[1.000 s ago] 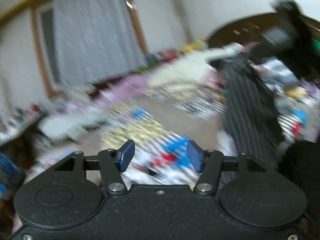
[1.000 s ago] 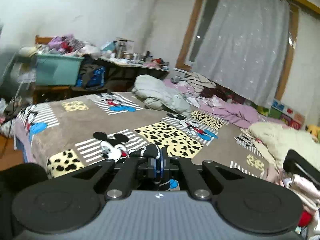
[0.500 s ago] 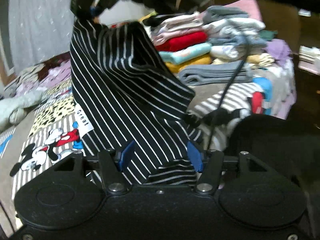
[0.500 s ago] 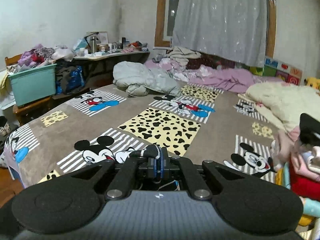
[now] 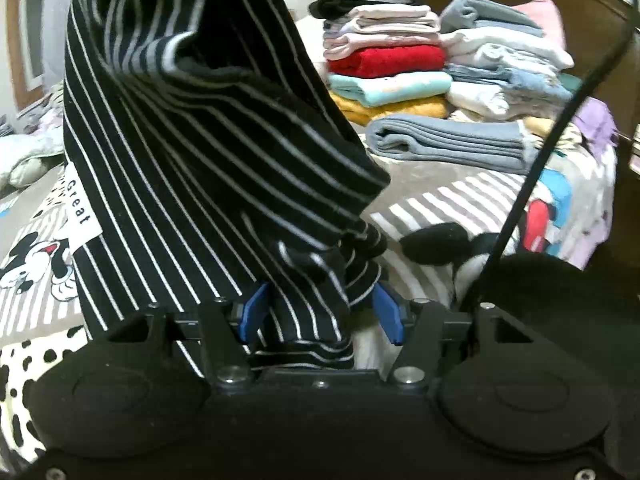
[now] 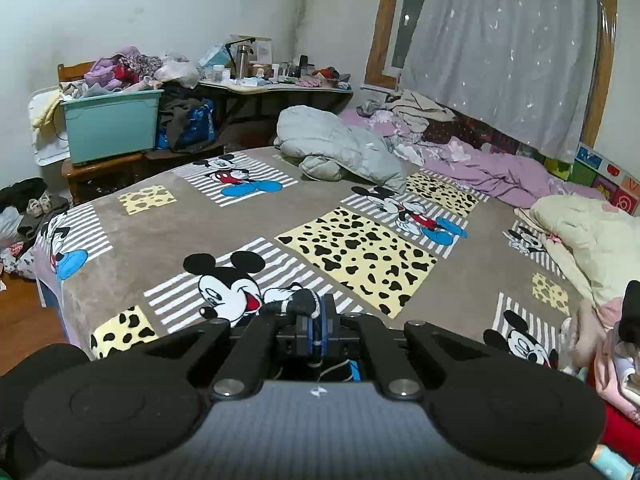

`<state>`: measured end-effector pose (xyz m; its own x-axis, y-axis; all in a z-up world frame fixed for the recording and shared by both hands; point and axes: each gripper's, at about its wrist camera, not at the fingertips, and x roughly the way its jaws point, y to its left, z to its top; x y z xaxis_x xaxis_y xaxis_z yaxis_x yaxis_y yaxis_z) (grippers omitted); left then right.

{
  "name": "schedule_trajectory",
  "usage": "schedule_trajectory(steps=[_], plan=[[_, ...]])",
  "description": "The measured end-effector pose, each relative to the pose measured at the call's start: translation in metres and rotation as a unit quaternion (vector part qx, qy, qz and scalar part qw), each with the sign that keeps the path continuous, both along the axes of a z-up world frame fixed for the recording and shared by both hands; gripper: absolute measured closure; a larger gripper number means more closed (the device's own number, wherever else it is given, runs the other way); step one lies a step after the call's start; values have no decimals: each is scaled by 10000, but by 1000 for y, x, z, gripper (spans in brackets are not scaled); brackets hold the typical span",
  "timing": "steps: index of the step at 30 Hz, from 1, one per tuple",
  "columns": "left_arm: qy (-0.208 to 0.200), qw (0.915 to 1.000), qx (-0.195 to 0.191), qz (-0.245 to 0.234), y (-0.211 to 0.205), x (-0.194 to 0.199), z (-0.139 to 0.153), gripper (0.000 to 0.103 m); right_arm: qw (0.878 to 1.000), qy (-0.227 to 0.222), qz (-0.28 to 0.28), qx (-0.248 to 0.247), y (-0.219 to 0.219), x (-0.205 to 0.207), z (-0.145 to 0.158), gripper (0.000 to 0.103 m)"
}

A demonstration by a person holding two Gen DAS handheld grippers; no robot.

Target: Fold clothes

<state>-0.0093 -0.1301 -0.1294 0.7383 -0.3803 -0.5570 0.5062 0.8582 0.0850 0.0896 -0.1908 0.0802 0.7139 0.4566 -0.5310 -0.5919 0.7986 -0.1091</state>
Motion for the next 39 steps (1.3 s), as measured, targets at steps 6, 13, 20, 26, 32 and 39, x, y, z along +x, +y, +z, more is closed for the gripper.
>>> schedule_trajectory(steps=[6, 13, 20, 26, 32, 39], plan=[[-129, 9996, 79, 248, 18, 2, 1, 97, 10000, -47, -48, 40, -3, -11, 3, 98], [-464, 9961, -189, 720, 88, -1, 43, 99, 9991, -141, -398, 79, -37, -19, 4, 98], [-1551, 9770, -277, 1434, 172, 0, 129, 100, 9957, -283, -774, 425, -82, -37, 6, 98], [-2471, 9563, -212, 1551, 210, -4, 211, 100, 9925, -490, -762, 825, -94, -58, 17, 98], [-3069, 9408, -62, 1437, 229, -34, 269, 100, 9903, -783, -481, 1039, -91, -82, 39, 98], [-3186, 9381, 199, 1347, 244, -68, 272, 100, 9895, -912, 10, 1122, -82, -112, 49, 98]])
